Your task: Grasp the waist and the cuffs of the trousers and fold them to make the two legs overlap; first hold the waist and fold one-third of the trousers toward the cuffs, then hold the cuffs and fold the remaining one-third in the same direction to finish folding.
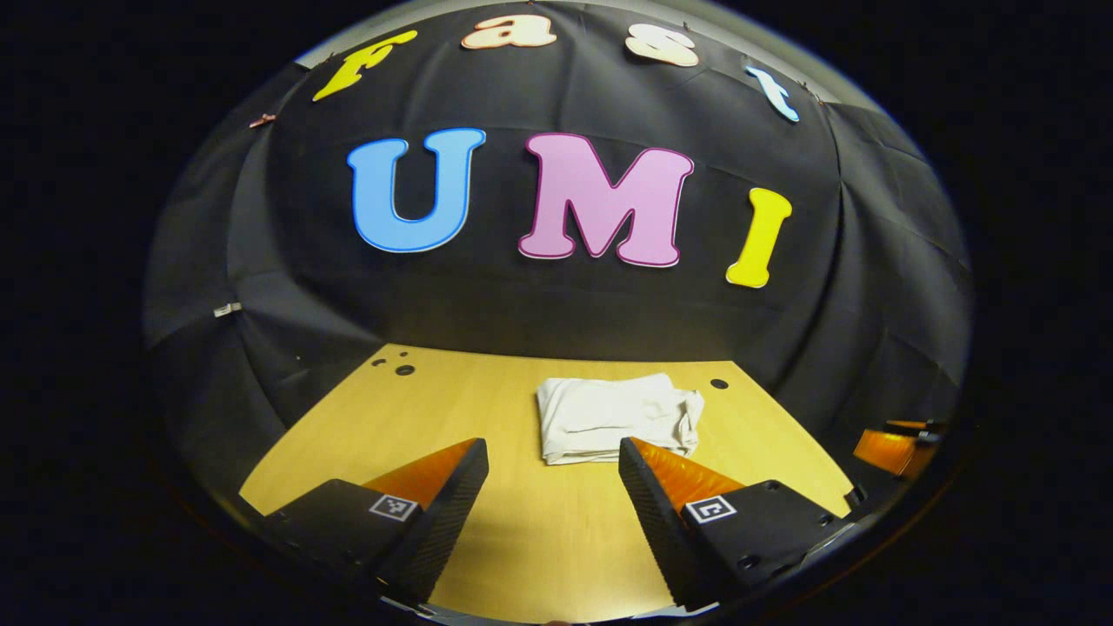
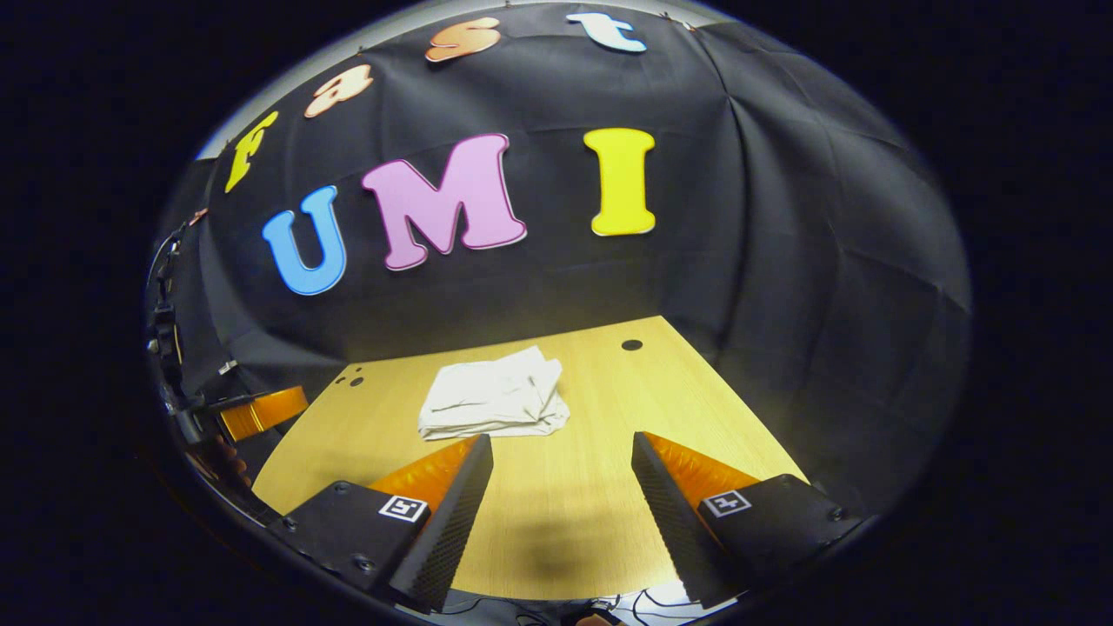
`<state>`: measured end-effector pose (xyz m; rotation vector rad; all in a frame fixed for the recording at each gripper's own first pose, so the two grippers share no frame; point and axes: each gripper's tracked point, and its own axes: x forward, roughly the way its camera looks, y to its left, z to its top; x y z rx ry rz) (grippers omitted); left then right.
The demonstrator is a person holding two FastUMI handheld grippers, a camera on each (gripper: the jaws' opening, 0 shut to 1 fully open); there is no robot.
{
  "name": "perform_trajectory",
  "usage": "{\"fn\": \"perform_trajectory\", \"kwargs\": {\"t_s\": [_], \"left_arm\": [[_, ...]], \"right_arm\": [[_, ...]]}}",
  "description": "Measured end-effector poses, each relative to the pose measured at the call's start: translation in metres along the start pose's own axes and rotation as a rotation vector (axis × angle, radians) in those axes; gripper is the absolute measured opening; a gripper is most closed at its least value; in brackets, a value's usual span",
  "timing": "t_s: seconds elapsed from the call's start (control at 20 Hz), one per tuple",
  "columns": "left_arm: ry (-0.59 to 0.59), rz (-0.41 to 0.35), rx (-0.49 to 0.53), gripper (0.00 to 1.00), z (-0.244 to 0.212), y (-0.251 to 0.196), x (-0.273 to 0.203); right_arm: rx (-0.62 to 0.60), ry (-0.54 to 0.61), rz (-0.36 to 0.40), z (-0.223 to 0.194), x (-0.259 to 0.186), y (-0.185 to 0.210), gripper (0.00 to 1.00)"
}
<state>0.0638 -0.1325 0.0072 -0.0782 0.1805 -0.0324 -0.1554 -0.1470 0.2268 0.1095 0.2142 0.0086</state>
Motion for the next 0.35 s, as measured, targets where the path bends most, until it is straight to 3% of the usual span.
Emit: {"fn": "perform_trajectory", "kwargs": {"t_s": [0.15,0.35], "left_arm": [[-0.004,0.030,-0.043,0.96,-0.027,0.031,-0.050],[0.007,0.067,-0.091,0.96,-0.049,0.051,-0.083]], "right_arm": [[-0.099,-0.046,0.005,-0.011,-0.030,0.019,0.98],[-0.081,-0.023,0.010,-0.035,-0.054,0.032,0.98]]}}
